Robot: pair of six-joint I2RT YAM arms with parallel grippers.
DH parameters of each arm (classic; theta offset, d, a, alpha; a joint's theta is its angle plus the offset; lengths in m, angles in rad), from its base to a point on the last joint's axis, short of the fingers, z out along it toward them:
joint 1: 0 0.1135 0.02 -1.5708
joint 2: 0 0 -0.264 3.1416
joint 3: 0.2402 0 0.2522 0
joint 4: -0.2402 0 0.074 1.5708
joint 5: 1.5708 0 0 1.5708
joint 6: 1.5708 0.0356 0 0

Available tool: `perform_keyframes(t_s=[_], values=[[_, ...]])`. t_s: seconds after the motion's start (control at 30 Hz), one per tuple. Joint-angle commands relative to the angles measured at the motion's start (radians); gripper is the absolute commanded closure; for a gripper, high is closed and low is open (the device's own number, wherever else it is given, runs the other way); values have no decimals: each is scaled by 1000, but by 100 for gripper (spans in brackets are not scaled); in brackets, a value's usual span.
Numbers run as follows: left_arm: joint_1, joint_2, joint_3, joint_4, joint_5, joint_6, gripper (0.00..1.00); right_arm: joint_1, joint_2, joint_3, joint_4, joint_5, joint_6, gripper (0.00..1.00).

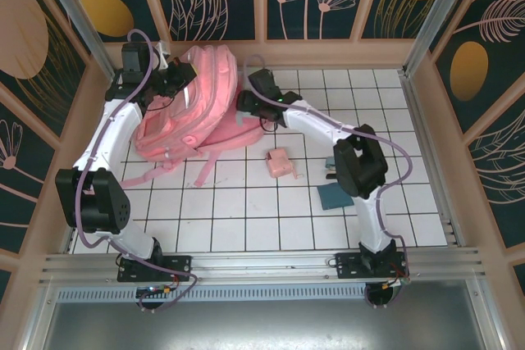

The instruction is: Pack the student bag

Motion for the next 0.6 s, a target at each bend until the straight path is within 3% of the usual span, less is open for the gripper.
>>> perform_keyframes(t_s=[0.0,0.57], values=[[-4,-82,17,174,87,-19,100,29,84,66,53,-67,25,40],[-5,-104,-32,141,77,0,100,112,404,397,32,-156,33,33]])
